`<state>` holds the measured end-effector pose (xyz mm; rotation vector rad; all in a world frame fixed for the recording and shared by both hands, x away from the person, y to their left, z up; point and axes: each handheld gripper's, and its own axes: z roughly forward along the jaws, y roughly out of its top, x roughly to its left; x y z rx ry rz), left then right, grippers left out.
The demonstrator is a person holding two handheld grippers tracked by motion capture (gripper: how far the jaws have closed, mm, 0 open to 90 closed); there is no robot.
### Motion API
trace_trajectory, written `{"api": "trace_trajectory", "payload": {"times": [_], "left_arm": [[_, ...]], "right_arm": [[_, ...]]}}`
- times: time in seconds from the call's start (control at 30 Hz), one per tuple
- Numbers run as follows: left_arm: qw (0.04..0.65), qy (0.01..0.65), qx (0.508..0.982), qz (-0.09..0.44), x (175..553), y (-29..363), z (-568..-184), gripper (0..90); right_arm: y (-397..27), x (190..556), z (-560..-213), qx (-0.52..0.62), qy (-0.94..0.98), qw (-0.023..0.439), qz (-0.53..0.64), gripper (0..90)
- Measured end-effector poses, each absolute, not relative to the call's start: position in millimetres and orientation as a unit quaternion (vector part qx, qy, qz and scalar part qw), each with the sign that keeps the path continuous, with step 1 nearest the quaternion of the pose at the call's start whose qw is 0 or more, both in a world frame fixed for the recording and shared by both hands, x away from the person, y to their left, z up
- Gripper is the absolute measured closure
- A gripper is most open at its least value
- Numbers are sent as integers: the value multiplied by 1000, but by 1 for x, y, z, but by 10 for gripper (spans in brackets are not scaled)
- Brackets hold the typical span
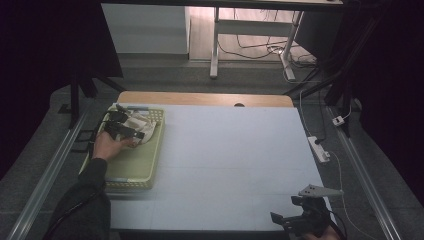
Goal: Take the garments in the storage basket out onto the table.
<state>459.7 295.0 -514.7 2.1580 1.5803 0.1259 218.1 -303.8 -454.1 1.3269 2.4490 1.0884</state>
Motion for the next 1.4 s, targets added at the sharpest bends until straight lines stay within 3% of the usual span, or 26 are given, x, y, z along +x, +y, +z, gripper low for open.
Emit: {"api": "trace_trajectory", "payload": {"times": [0.17, 0.3, 0.37, 0.4, 0.43, 0.47, 0.5, 0.6, 0.8, 0.97, 1.4], "left_arm": [[195, 569, 798, 39, 461, 290, -521, 49], [158, 562, 809, 77, 457, 285, -519, 262], [147, 559, 812, 84, 455, 283, -517, 308], [145, 560, 811, 87, 454, 282, -516, 441], [143, 559, 812, 90, 453, 281, -515, 441], [142, 556, 814, 92, 451, 281, -514, 569], [140, 554, 815, 95, 450, 280, -514, 569], [137, 554, 815, 101, 447, 277, -513, 721], [151, 572, 803, 71, 447, 280, -509, 762], [205, 590, 779, 48, 442, 290, -500, 763], [303, 569, 758, 93, 416, 301, -463, 763]], "right_arm": [[-304, 218, -454, 441, 817, 75, 363, 16], [-304, 218, -454, 440, 818, 75, 363, 16], [-304, 218, -454, 440, 818, 75, 363, 16], [-304, 218, -454, 440, 818, 75, 363, 16], [-304, 218, -454, 440, 818, 75, 363, 16], [-303, 218, -454, 440, 818, 75, 362, 16], [-303, 218, -454, 440, 818, 75, 362, 16], [-303, 218, -454, 440, 818, 75, 362, 16], [-303, 218, -454, 440, 818, 75, 363, 16], [-304, 218, -454, 441, 817, 75, 363, 16], [-303, 217, -454, 439, 818, 76, 364, 16]]}}
